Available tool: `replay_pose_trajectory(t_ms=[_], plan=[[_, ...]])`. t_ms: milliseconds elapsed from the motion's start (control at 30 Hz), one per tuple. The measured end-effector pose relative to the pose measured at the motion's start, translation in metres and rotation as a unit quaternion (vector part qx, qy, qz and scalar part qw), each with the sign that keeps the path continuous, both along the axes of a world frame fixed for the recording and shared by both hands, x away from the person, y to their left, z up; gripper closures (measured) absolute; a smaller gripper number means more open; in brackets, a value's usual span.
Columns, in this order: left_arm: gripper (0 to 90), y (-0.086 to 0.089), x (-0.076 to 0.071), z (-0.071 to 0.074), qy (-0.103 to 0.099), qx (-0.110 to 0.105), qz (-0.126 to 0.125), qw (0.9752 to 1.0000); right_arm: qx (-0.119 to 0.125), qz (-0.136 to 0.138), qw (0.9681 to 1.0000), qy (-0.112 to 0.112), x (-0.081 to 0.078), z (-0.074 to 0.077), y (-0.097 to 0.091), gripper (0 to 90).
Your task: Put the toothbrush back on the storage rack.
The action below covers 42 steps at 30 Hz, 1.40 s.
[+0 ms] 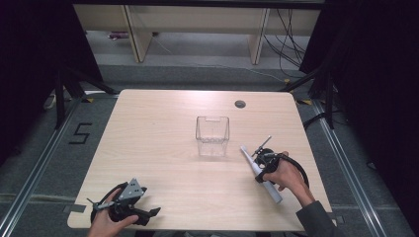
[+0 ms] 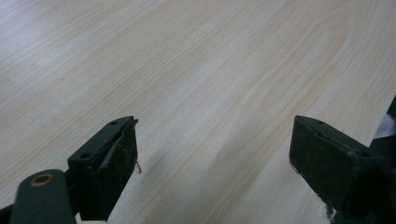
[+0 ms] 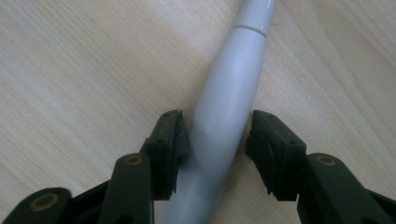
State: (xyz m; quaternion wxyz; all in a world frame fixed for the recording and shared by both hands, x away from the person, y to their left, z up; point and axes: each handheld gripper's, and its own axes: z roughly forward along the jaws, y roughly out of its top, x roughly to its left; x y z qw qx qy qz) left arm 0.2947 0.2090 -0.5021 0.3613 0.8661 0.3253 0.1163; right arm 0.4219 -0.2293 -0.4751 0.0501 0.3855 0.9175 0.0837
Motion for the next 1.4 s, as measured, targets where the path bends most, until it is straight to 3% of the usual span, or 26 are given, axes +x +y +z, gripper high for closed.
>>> replay_pose_trajectory(t_ms=[233,267,433,633,667,767,900,933,1033,1100,1167,1200,1233,1300,1333,1367,1400], plan=[[14.9,0.0,0.0,0.0,0.001,0.002,-0.002,1.0,-0.015,0.01,0.9998,0.013,0.005,0.001,0.005,58.4],[14.9,0.0,0.0,0.0,0.001,0.001,-0.002,1.0,-0.016,-0.004,0.9996,0.021,0.004,0.001,0.007,59.0],[14.9,0.0,0.0,0.0,0.001,0.0,-0.003,1.0,-0.026,-0.004,0.9988,0.041,0.008,0.002,0.01,65.7],[14.9,0.0,0.0,0.0,0.001,-0.001,-0.003,1.0,-0.029,0.009,0.9982,0.053,0.012,0.002,0.009,66.4],[14.9,0.0,0.0,0.0,0.001,0.0,-0.002,1.0,-0.031,-0.004,0.9977,0.061,0.012,0.003,0.01,66.4],[14.9,0.0,0.0,0.0,0.001,0.0,-0.002,1.0,-0.03,0.014,0.9975,0.062,0.015,0.002,0.009,66.5],[14.9,0.0,0.0,0.0,0.0,0.0,-0.001,1.0,-0.037,0.005,0.9967,0.072,0.015,0.004,0.011,66.6],[14.9,0.0,0.0,0.0,0.0,0.0,-0.001,1.0,-0.04,0.022,0.9965,0.07,0.017,0.002,0.009,66.6],[14.9,0.0,0.001,0.0,-0.003,0.002,-0.005,1.0,-0.038,0.008,0.9961,0.079,0.015,0.004,0.011,66.7],[14.9,0.0,0.001,0.0,-0.003,0.001,-0.005,1.0,-0.038,0.006,0.9962,0.078,0.015,0.003,0.011,66.7],[14.9,0.0,0.001,0.0,-0.003,0.003,-0.005,1.0,-0.038,0.038,0.9959,0.073,0.018,0.002,0.007,66.8],[14.9,0.0,0.001,0.0,-0.003,0.001,-0.005,1.0,-0.043,0.007,0.9956,0.083,0.014,0.004,0.01,66.8],[14.9,0.0,0.001,0.0,-0.003,0.001,-0.005,1.0,-0.035,0.026,0.9965,0.072,0.015,0.002,0.008,66.8],[14.9,0.0,0.001,0.0,-0.003,0.001,-0.005,1.0,-0.033,0.013,0.9967,0.073,0.013,0.004,0.008,66.9],[14.9,0.0,0.001,0.0,-0.003,0.002,-0.005,1.0,-0.031,0.033,0.9969,0.064,0.015,0.004,0.005,66.8],[14.9,0.0,0.001,0.0,-0.003,0.003,-0.004,1.0,-0.03,0.012,0.9968,0.073,0.012,0.007,0.007,66.9],[14.9,0.0,0.001,0.0,-0.003,0.004,-0.005,1.0,-0.027,0.03,0.9971,0.064,0.014,0.006,0.003,66.9]])
